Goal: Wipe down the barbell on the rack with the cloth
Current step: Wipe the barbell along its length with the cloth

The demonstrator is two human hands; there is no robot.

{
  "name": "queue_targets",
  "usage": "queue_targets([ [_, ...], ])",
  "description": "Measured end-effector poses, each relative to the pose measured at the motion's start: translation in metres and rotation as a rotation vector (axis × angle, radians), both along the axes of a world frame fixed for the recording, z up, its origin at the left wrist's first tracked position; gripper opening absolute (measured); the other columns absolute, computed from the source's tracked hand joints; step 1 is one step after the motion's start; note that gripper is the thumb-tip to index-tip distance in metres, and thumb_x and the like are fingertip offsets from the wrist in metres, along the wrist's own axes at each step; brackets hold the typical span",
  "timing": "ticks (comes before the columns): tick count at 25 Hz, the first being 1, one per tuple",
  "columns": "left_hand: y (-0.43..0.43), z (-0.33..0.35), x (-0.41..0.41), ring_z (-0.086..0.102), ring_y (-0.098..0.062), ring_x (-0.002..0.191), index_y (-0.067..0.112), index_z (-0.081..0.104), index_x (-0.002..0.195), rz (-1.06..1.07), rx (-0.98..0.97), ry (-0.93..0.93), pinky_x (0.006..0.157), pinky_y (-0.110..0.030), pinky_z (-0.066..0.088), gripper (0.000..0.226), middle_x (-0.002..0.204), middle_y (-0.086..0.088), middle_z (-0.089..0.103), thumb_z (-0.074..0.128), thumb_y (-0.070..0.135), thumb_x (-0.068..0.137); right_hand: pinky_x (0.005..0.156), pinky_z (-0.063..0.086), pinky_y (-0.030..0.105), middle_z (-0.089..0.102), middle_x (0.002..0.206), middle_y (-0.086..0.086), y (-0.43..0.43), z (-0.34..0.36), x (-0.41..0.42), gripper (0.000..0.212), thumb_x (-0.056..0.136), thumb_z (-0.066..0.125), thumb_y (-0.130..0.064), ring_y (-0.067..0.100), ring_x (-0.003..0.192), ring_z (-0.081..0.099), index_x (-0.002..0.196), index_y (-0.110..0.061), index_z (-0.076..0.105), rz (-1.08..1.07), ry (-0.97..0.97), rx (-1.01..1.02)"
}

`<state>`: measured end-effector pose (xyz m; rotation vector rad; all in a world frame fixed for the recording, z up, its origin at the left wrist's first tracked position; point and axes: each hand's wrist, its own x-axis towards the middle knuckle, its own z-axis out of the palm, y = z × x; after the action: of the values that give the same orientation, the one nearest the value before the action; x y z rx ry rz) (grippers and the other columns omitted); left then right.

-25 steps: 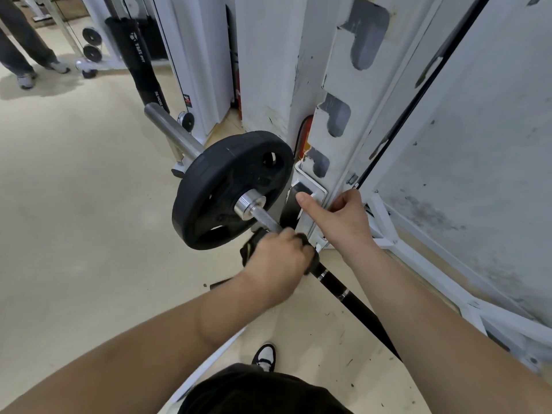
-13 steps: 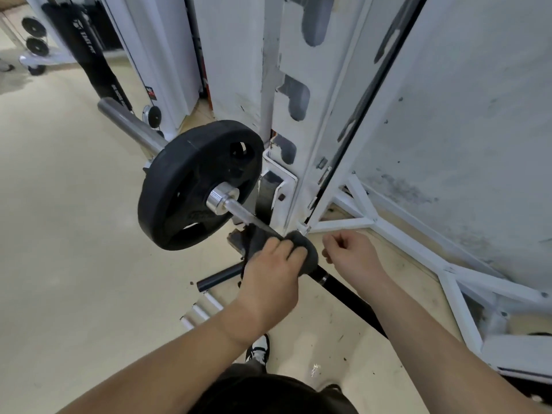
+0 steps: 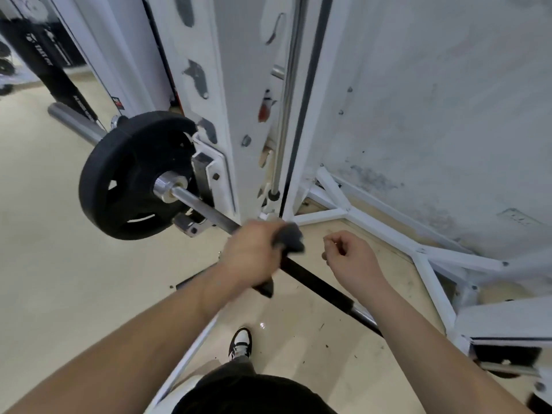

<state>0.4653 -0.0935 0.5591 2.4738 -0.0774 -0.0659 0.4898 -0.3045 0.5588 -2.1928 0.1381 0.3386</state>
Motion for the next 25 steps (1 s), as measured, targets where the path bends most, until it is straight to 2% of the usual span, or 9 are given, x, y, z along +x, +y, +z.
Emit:
queue_targets([
  [2,0.001,-0.001,0.016,0.061,-0.019,0.097,0.031,0.062,0.122,0.226,0.19,-0.028,0.084,-0.04,0.056,0.03,0.097,0.008,0.068,0.061,0.026,0.093,0.076,0.053,0.026,0.074,0.09,-0.002,-0.027,0.003,-0.012,0.016,0.101,0.057,-0.022,0.018,0.087,0.07,0.093,-0.03,0.069,-0.008,0.002,0.005],
  [5,-0.056,-0.012,0.0,0.062,-0.027,0.096,0.03,0.061,0.115,0.16,0.388,-0.001,0.088,-0.042,0.046,0.023,0.095,0.002,0.072,0.059,0.035,0.093,0.073,0.051,0.022,0.073,0.088,-0.004,-0.062,0.004,-0.031,0.018,0.101,0.056,-0.019,0.014,0.086,0.068,0.093,-0.027,0.07,-0.003,-0.02,0.002],
  [10,-0.102,-0.015,-0.043,0.065,-0.027,0.097,0.034,0.062,0.12,-0.199,0.252,-0.074,0.086,-0.042,0.048,0.033,0.101,0.008,0.074,0.063,0.034,0.087,0.071,0.046,0.017,0.072,0.09,-0.013,-0.111,0.007,-0.054,0.019,0.101,0.056,-0.019,0.003,0.085,0.064,0.091,-0.027,0.07,0.018,-0.079,-0.027],
  [14,-0.121,-0.023,-0.042,0.059,-0.031,0.097,0.032,0.061,0.116,0.25,0.292,-0.075,0.081,-0.045,0.05,0.029,0.098,0.002,0.074,0.057,0.029,0.088,0.075,0.054,0.029,0.071,0.084,-0.007,-0.131,0.004,-0.073,0.021,0.1,0.057,-0.02,0.014,0.081,0.066,0.084,-0.027,0.068,0.03,-0.082,-0.014],
  [18,-0.154,-0.033,-0.078,0.056,-0.026,0.099,0.028,0.061,0.122,-0.146,0.181,-0.183,0.089,-0.046,0.049,0.039,0.114,0.004,0.071,0.06,0.017,0.085,0.071,0.056,0.038,0.067,0.074,-0.006,-0.14,0.005,-0.084,0.013,0.099,0.059,-0.024,0.018,0.072,0.064,0.09,-0.027,0.068,0.072,-0.121,-0.071],
  [19,-0.138,-0.03,-0.068,0.057,-0.029,0.103,0.027,0.061,0.122,-0.061,0.166,-0.157,0.089,-0.048,0.051,0.037,0.114,0.0,0.071,0.06,0.016,0.088,0.07,0.056,0.038,0.067,0.074,-0.006,-0.142,0.006,-0.087,0.012,0.099,0.059,-0.024,0.018,0.071,0.064,0.092,-0.026,0.068,0.077,-0.133,-0.073],
  [22,-0.107,-0.026,-0.048,0.061,-0.036,0.101,0.023,0.061,0.116,0.492,0.088,-0.096,0.079,-0.047,0.054,0.028,0.104,-0.007,0.071,0.057,0.013,0.09,0.071,0.056,0.038,0.068,0.076,-0.007,-0.149,0.008,-0.094,0.013,0.1,0.059,-0.024,0.018,0.073,0.064,0.092,-0.026,0.069,0.075,-0.151,-0.055],
  [23,-0.119,-0.028,-0.054,0.061,-0.036,0.097,0.02,0.062,0.112,0.531,0.081,-0.126,0.078,-0.045,0.053,0.027,0.102,-0.007,0.07,0.056,0.01,0.087,0.07,0.056,0.039,0.067,0.075,-0.007,-0.148,0.008,-0.096,0.013,0.099,0.059,-0.024,0.018,0.072,0.064,0.091,-0.026,0.069,0.076,-0.146,-0.053],
  [25,-0.166,-0.028,-0.09,0.059,-0.032,0.095,0.018,0.064,0.114,0.325,0.057,-0.201,0.082,-0.042,0.049,0.033,0.105,-0.006,0.071,0.06,0.005,0.083,0.071,0.057,0.038,0.067,0.075,-0.008,-0.144,0.006,-0.1,0.012,0.099,0.06,-0.023,0.017,0.073,0.064,0.092,-0.026,0.069,0.082,-0.136,-0.05],
])
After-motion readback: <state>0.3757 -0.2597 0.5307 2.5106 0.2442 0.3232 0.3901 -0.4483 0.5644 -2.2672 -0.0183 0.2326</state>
